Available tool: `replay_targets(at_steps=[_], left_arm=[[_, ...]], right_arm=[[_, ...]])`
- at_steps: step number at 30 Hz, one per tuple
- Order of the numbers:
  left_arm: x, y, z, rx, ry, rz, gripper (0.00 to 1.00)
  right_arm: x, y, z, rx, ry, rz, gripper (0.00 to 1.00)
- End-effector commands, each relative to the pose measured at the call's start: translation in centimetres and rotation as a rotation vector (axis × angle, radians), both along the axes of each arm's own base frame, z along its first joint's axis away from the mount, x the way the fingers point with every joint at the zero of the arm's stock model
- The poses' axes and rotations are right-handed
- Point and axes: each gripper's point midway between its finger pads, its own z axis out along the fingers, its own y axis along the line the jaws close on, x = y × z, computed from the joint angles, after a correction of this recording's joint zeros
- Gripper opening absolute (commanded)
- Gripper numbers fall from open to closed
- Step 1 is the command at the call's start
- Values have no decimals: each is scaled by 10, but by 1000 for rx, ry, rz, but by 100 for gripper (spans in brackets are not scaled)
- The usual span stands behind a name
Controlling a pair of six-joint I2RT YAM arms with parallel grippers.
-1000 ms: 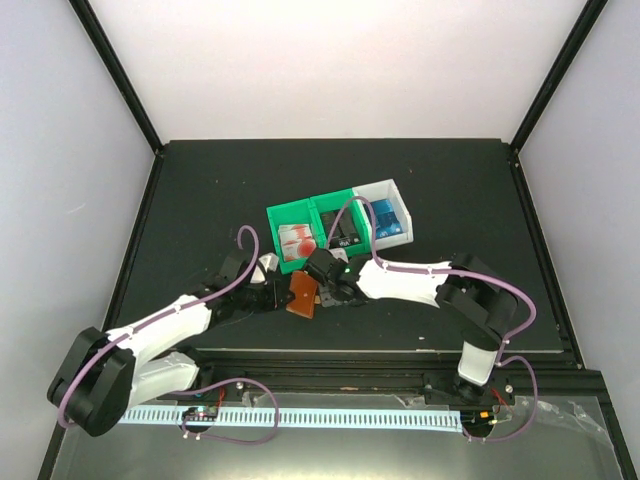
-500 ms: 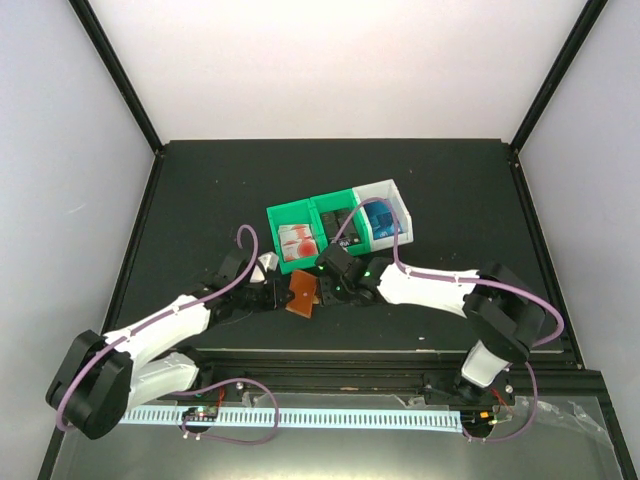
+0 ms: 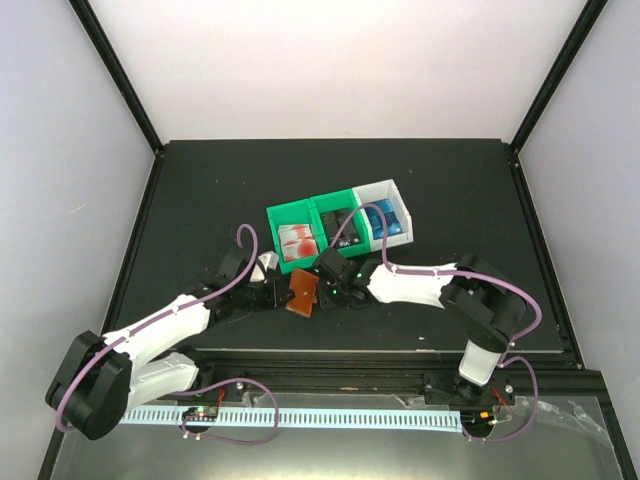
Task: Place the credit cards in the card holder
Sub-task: Open the card holder at the center of the board.
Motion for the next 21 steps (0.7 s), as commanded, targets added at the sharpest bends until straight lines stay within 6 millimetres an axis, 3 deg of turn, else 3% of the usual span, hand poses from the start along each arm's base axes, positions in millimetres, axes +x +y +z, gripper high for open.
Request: replay_targets(at_steps=[1, 9, 13, 15, 18, 21], left_arm=[[9, -4, 11, -5, -37, 2, 2], [9, -3, 6, 2, -25, 3, 2], [10, -2, 5, 7, -25, 9, 1], [10, -2, 4, 10, -22, 11, 2], [9, 0, 1, 19, -15, 17, 9], [9, 1, -1, 30, -11, 20, 32]], right_arm=[[11, 6, -2, -9, -17, -21, 34], [20, 22, -1, 27, -34, -3, 23], [20, 21, -5, 22, -29, -10, 15], [20, 17, -5, 8, -30, -24, 6], [22, 11, 2, -4, -56, -35, 1], [24, 2, 14, -22, -85, -36, 1]])
